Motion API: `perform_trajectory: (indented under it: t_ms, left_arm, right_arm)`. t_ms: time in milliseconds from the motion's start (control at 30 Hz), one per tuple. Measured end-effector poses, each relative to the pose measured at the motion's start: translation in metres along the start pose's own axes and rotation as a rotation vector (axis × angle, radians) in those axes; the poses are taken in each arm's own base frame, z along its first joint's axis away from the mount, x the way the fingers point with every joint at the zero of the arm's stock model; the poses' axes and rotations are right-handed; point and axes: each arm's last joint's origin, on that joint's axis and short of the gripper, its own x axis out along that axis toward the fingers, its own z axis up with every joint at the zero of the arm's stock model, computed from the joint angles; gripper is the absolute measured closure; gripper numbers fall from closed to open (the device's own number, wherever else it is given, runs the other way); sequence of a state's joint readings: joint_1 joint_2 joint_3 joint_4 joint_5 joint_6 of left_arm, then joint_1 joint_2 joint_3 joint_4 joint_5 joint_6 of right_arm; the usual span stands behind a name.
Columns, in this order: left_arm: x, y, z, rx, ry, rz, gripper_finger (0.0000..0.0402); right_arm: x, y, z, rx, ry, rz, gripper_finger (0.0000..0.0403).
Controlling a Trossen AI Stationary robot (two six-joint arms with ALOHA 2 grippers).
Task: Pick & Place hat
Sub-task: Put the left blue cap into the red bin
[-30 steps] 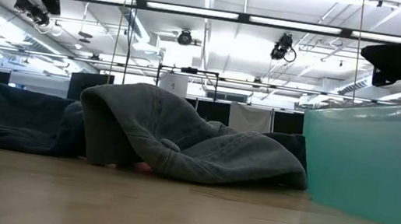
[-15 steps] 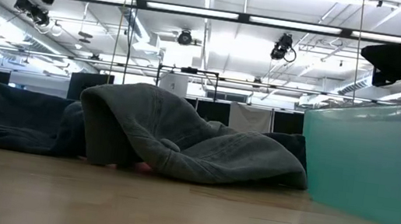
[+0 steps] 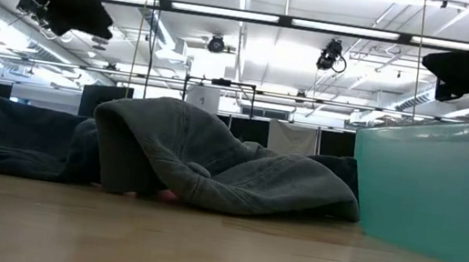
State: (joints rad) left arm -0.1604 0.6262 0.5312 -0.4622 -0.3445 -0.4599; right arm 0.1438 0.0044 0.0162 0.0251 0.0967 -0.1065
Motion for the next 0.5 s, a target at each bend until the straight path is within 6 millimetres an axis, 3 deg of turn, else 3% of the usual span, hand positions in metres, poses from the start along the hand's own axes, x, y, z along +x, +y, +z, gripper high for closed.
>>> perform_trajectory:
  t_ms: [300,500]
  left_arm:
    - [0.030,-0.009,-0.016,-0.016,0.242,-0.022,0.0246]
    - [0.045,-0.008,-0.030,-0.073,0.400,0.066,0.0246]
  right_arm:
    - [0.000,0.000,0.000,0.000,0.000,-0.001,0.0372]
    - [0.000,0.000,0.000,0.000,0.000,0.000,0.0372]
